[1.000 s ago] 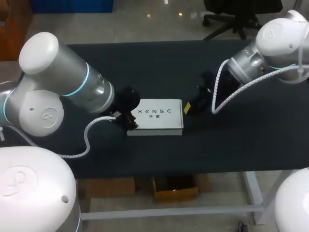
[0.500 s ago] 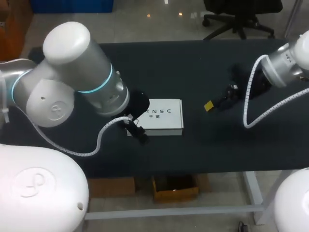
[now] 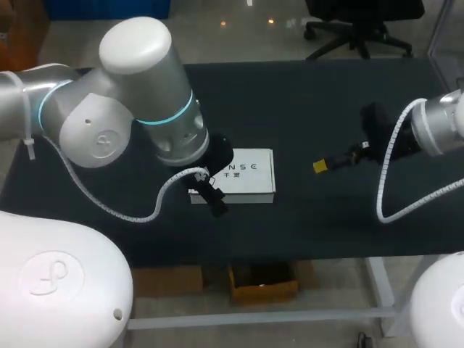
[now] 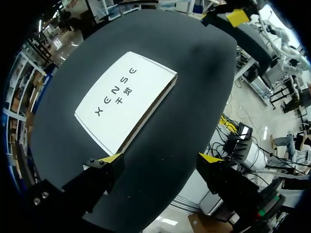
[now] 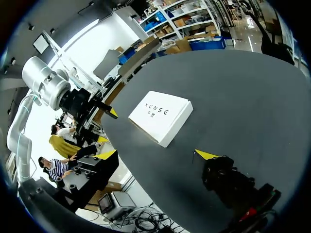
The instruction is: Assemble the packaging by folding the flat box into shape, placing the metal phone stand inside, and closing the box properly
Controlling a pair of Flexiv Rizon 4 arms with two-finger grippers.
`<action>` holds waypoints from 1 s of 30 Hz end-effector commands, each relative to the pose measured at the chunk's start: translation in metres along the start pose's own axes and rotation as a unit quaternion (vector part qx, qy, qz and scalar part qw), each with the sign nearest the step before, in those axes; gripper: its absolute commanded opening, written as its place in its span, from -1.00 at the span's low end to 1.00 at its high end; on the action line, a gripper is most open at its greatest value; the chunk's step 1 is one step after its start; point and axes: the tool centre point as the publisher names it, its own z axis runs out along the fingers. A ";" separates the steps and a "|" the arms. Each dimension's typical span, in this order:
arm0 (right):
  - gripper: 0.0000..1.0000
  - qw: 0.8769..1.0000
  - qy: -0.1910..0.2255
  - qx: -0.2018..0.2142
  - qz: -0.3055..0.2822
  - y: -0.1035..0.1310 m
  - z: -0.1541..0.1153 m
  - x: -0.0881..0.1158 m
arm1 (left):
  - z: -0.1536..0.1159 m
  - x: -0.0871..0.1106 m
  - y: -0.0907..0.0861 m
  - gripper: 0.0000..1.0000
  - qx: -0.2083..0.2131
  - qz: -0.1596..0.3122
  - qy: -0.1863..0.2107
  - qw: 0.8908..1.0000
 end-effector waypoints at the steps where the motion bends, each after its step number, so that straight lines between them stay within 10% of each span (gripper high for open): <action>1: 1.00 0.999 0.006 -0.043 -0.005 -0.010 -0.001 -0.003 | 0.000 0.001 -0.004 1.00 -0.013 -0.001 -0.003 1.000; 20: 1.00 0.962 -0.012 -0.150 -0.227 0.016 -0.044 -0.045 | 0.050 0.042 -0.018 1.00 -0.018 -0.199 -0.026 0.979; 30: 1.00 0.955 -0.013 -0.139 -0.261 0.025 -0.045 -0.070 | 0.064 0.047 -0.021 1.00 -0.017 -0.292 -0.056 0.955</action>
